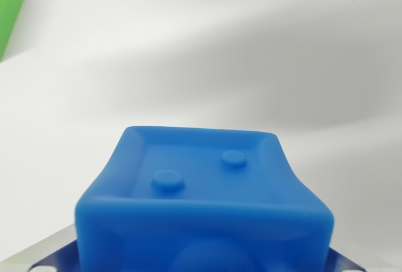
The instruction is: Stack cube
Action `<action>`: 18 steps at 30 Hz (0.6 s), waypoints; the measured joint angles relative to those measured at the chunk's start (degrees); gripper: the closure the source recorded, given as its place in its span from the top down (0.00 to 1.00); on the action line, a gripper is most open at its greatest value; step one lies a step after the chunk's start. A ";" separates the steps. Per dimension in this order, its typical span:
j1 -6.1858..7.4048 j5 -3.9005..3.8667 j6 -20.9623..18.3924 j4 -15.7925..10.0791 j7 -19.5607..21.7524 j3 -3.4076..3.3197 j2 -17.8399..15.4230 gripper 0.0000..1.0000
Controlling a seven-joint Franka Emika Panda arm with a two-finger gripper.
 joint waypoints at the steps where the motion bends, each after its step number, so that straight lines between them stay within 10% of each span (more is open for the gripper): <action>1: 0.00 0.00 -0.50 0.00 0.00 0.00 -0.50 0.00; 18: 0.32 -0.05 -3.36 1.87 -3.52 0.54 -1.40 0.00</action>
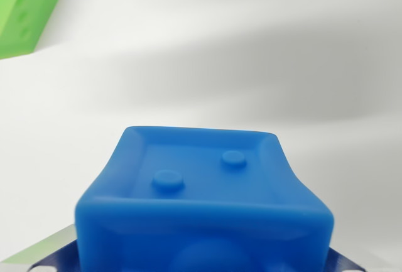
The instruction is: Stack cube
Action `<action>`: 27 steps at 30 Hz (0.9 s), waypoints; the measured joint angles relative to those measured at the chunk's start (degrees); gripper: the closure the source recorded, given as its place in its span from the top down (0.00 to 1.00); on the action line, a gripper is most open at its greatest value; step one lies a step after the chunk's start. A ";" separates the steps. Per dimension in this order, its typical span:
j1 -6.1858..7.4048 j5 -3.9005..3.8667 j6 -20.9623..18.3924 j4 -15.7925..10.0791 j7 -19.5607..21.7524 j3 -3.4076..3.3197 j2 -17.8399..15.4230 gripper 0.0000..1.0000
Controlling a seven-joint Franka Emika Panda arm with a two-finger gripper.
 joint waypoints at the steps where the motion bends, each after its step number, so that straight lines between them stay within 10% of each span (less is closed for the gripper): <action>1: 0.04 -0.01 -0.07 0.18 -0.36 0.04 0.09 0.00; 27: 0.72 -0.51 -1.38 5.17 -9.48 1.40 3.75 0.00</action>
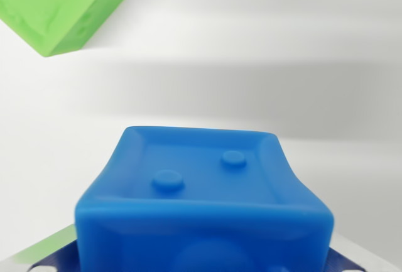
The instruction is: Stack cube
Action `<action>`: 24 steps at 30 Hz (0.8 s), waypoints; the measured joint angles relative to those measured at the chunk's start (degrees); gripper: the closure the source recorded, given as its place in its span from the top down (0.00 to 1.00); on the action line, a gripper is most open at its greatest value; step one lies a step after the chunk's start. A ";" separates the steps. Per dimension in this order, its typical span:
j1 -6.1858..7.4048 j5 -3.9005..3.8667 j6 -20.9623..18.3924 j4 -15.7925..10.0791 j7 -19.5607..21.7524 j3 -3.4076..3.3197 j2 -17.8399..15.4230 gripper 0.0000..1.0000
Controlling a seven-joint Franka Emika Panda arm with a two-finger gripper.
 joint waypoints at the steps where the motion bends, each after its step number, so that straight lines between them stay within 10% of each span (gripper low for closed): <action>1: 0.03 -0.03 -0.07 0.21 -0.40 0.05 0.15 0.00; 24: 0.47 -0.72 -1.57 5.10 -8.85 1.32 3.56 0.00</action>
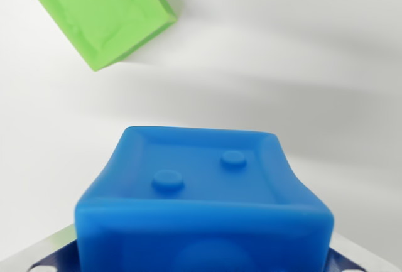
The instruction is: Stack cube
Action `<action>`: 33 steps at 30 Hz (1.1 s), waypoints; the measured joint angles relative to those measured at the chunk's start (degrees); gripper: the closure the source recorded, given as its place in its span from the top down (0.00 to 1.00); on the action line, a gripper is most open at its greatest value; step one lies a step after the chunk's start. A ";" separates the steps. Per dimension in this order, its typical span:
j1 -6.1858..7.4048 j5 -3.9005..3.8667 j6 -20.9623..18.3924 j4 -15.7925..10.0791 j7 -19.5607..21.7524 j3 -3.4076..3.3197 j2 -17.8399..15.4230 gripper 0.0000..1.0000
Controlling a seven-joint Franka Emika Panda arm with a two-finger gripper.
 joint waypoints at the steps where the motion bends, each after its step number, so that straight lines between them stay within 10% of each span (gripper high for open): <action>1: 0.01 -0.04 -0.06 0.21 -0.43 0.06 0.15 0.00; 33: 0.73 -1.21 -2.48 7.45 -12.39 1.58 5.00 0.00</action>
